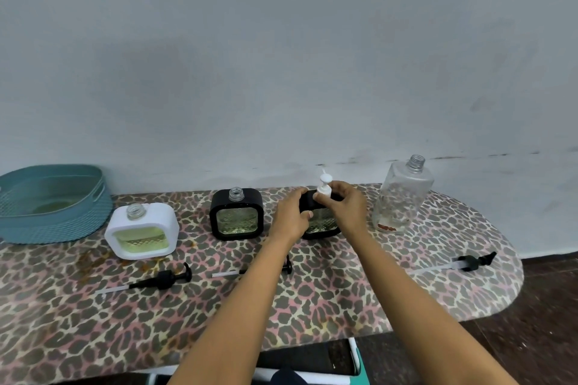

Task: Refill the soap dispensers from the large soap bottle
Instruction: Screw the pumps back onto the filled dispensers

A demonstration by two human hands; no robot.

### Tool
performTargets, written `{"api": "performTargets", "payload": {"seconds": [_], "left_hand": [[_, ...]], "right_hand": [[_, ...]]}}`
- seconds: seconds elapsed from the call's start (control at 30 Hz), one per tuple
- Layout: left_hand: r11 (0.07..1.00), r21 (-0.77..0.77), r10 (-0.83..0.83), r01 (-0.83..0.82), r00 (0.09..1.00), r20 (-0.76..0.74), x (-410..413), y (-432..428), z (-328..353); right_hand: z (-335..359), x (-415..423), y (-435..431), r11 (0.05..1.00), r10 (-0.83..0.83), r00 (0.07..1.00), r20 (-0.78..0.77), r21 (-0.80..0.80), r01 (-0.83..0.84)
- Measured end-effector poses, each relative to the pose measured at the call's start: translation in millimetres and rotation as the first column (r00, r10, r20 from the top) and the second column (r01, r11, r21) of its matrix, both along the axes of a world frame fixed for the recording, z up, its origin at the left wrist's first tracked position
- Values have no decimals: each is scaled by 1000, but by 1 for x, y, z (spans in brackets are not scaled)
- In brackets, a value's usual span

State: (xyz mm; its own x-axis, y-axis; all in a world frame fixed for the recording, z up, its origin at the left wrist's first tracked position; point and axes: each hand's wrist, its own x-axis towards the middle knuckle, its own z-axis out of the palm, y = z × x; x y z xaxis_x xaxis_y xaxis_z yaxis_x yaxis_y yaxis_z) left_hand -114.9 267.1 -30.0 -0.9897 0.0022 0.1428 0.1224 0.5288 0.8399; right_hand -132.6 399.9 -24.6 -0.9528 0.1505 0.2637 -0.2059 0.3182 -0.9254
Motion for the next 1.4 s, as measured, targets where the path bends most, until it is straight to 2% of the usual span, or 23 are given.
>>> {"api": "performTargets", "payload": {"seconds": [0.07, 0.1, 0.13, 0.2, 0.3, 0.37, 0.5, 0.63, 0.77, 0.8, 0.87, 0.93, 1.0, 1.07, 1.23, 1.4], "left_hand": [[1000, -19, -1, 1, 1000, 2, -1, 1, -1], [1000, -15, -4, 4, 1000, 5, 0, 1, -1], [1000, -4, -9, 9, 1000, 7, 0, 0, 0], [1000, 12, -12, 12, 1000, 21, -1, -2, 1], [1000, 14, -18, 17, 999, 37, -2, -2, 2], [1000, 1, -18, 18, 999, 27, -1, -1, 1], [1000, -19, -17, 17, 1000, -11, 0, -2, 1], [998, -70, -11, 8, 999, -33, -1, 0, 0], [994, -110, -8, 3, 999, -46, -2, 1, 0], [994, -107, -16, 12, 999, -43, -2, 0, 1], [995, -91, -32, 30, 999, -22, -3, -1, 4], [997, -71, -42, 42, 999, 2, -4, -3, 5], [997, -61, -53, 54, 998, 20, -5, -4, 4], [996, -64, -56, 57, 998, 24, -5, -5, 4], [994, -103, -34, 32, 999, -11, -4, -3, 1], [990, -136, -33, 31, 999, -9, -3, -3, 3]], "right_hand": [[0, 4, -12, 990, -125, 991, -37, 64, 127], [1, 4, -15, 988, -125, 991, -36, 90, 128], [1, 2, -15, 990, -81, 997, -17, 113, 82], [4, -3, -5, 985, 109, 992, 65, 128, -117], [16, -7, 19, 912, 407, 887, 218, -51, -406], [20, -9, 27, 877, 481, 849, 218, -109, -469], [10, -9, 21, 933, 352, 930, 100, 45, -358], [-4, -3, 5, 985, 118, 993, -14, 129, -115], [-15, -2, -14, 950, -136, 991, -12, 283, 134], [-14, -1, -15, 945, -150, 989, -11, 292, 147], [-7, -2, -9, 960, -67, 998, 4, 273, 63], [4, -6, 4, 954, 140, 986, 87, 254, -158], [12, -13, 19, 909, 350, 912, 215, 157, -386], [16, -15, 23, 880, 440, 861, 255, 68, -470], [5, -6, 8, 960, 212, 973, 90, 168, -225], [2, 0, -11, 945, -31, 999, 12, 326, 25]]}}
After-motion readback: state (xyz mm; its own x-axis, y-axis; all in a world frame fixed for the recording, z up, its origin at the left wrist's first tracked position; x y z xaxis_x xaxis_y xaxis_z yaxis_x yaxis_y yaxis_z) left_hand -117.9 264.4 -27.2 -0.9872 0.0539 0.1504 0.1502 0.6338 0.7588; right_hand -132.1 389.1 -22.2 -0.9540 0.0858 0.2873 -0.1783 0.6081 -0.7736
